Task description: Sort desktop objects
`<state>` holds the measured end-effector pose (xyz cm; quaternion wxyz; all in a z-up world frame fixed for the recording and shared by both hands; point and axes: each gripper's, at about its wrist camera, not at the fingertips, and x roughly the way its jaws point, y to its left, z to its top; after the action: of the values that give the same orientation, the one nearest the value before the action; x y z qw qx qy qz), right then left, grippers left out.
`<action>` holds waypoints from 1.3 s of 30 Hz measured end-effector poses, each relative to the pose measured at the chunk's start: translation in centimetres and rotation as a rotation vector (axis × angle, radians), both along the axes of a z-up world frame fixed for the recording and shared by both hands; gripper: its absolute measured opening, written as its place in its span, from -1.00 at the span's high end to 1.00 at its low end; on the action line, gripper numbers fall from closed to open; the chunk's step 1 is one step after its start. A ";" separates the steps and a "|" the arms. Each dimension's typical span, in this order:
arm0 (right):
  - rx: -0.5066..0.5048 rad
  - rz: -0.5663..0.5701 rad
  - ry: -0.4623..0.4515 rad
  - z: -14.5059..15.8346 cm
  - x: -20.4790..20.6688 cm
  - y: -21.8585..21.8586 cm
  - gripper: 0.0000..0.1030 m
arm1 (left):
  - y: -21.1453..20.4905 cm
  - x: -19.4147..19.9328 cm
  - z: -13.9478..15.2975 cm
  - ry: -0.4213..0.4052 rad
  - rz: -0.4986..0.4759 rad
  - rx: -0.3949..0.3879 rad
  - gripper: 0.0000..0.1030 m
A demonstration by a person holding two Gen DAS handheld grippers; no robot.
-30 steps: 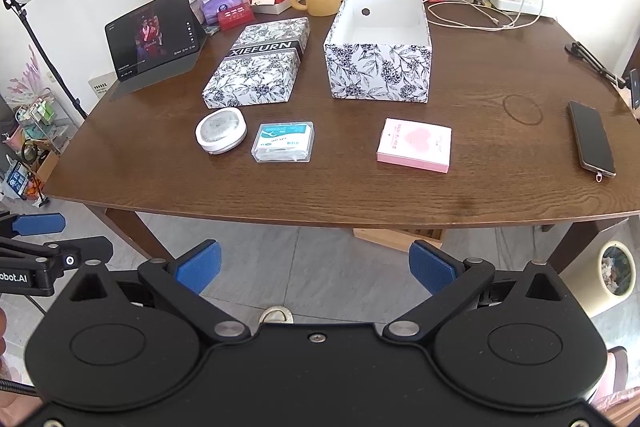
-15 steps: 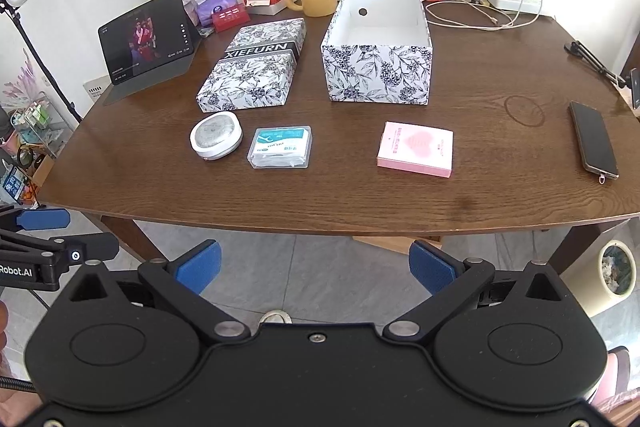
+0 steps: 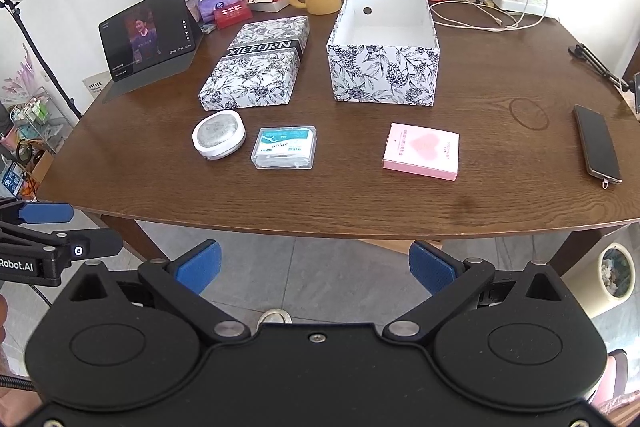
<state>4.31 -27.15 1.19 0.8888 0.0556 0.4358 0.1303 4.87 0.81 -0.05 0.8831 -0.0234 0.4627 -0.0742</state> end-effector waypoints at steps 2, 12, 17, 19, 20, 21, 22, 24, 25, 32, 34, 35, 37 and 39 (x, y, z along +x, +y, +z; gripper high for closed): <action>0.001 -0.002 0.002 0.0 0.1 0.0 -0.98 | 0.1 0.2 0.0 0.001 -0.004 -0.001 -1.00; -0.008 0.016 0.005 0.2 3.1 0.8 -0.98 | 0.3 3.5 -0.9 0.033 -0.068 0.020 -1.00; -0.015 0.034 0.004 0.3 5.3 1.3 -0.98 | 0.9 7.6 -2.0 0.053 -0.127 0.043 -1.00; -0.018 0.041 0.003 0.3 6.2 1.5 -0.98 | 1.1 9.3 -2.5 0.059 -0.153 0.053 -1.00; -0.020 0.045 0.003 0.3 6.7 1.6 -0.98 | 1.2 10.2 -2.7 0.063 -0.166 0.058 -1.00; -0.021 0.049 0.003 0.4 7.1 1.7 -0.97 | 1.4 11.0 -2.9 0.066 -0.179 0.063 -1.00; -0.023 0.052 0.002 0.4 7.6 1.8 -0.97 | 1.5 11.9 -3.1 0.069 -0.191 0.068 -1.00; -0.025 0.060 0.002 0.4 8.5 2.0 -0.97 | 1.8 13.6 -3.8 0.074 -0.222 0.076 -1.00; -0.027 0.063 0.002 0.4 8.9 2.1 -0.97 | 1.9 14.5 -4.2 0.081 -0.242 0.085 -1.00; -0.037 0.088 0.000 0.5 12.0 2.9 -0.97 | 2.4 19.9 -7.4 0.127 -0.377 0.142 -1.00; -0.039 0.096 -0.001 0.6 12.9 3.1 -0.97 | 2.7 21.6 -8.5 0.153 -0.414 0.154 -1.00; -0.041 0.098 0.000 0.6 13.4 3.2 -0.97 | 2.8 22.1 -8.9 0.164 -0.431 0.158 -1.00; -0.046 0.091 0.012 0.3 14.2 2.9 -0.97 | 2.7 22.6 -9.5 0.176 -0.461 0.165 -1.00; -0.048 0.081 0.025 -0.1 15.2 2.9 -0.97 | 2.7 23.2 -10.2 0.189 -0.491 0.171 -1.00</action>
<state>19.48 -24.24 1.07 0.8784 0.0183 0.4517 0.1550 28.04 3.46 -10.25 0.7902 0.1574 0.5395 -0.2443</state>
